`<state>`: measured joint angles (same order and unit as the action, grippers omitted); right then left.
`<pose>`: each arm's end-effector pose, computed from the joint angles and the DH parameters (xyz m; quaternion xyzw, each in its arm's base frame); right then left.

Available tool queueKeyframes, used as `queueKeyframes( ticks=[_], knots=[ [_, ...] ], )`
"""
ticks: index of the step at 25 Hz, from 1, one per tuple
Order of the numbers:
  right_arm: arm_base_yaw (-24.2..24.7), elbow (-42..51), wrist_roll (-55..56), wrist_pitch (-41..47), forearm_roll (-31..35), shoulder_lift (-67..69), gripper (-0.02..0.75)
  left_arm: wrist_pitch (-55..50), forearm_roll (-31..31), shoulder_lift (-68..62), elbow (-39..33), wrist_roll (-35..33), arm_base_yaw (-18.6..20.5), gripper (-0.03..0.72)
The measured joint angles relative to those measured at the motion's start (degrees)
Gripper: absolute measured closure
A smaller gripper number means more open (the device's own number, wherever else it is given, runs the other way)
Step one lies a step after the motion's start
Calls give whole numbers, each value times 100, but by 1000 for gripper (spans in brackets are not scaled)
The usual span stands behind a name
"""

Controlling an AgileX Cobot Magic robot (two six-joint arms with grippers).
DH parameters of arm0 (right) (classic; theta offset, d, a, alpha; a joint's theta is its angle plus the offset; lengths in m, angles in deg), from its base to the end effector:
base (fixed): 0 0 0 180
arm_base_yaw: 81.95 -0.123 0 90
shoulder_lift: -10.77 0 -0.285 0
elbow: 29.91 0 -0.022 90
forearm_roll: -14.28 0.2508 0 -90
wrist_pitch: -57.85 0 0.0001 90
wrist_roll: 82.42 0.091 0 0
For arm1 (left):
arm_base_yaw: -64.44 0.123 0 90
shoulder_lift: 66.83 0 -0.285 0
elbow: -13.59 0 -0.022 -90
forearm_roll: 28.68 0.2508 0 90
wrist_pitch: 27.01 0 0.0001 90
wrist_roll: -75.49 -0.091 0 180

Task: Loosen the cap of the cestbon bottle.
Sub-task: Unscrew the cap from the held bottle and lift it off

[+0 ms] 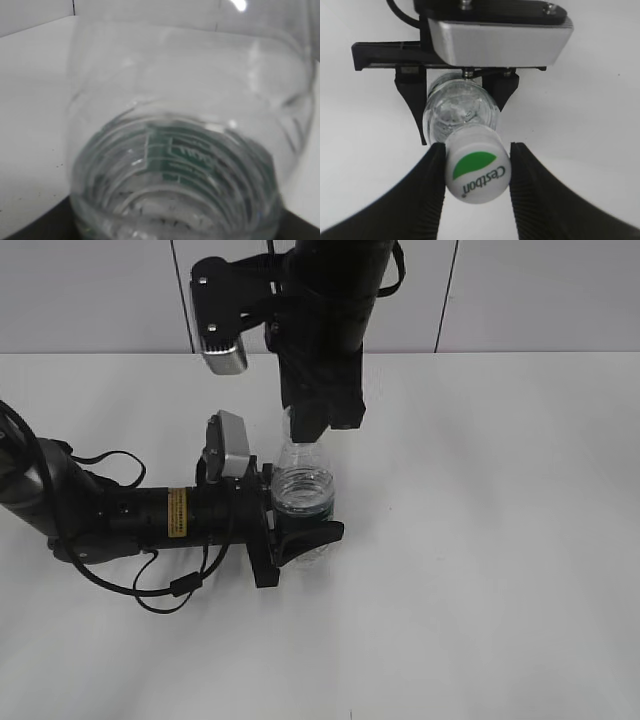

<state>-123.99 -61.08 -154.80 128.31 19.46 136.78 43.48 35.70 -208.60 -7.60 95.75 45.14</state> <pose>0.3233 0.3020 0.2666 -0.8277 0.5446 0.0092 0.1349 0.3168 -0.1929 0.0477 0.4707 0.6151 -0.4235 0.4698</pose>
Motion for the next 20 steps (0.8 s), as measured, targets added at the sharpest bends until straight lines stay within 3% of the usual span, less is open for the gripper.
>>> queueKeyframes(
  ticks=[11, 20],
  knots=[
    [-17, 0, -1317, -4, -113, -4, 446, -6, -19, 0, 0, 13, -5, 278],
    [-17, 0, -1295, -16, -180, -11, 446, -6, -31, 0, 0, 35, -5, 278]
  ],
)
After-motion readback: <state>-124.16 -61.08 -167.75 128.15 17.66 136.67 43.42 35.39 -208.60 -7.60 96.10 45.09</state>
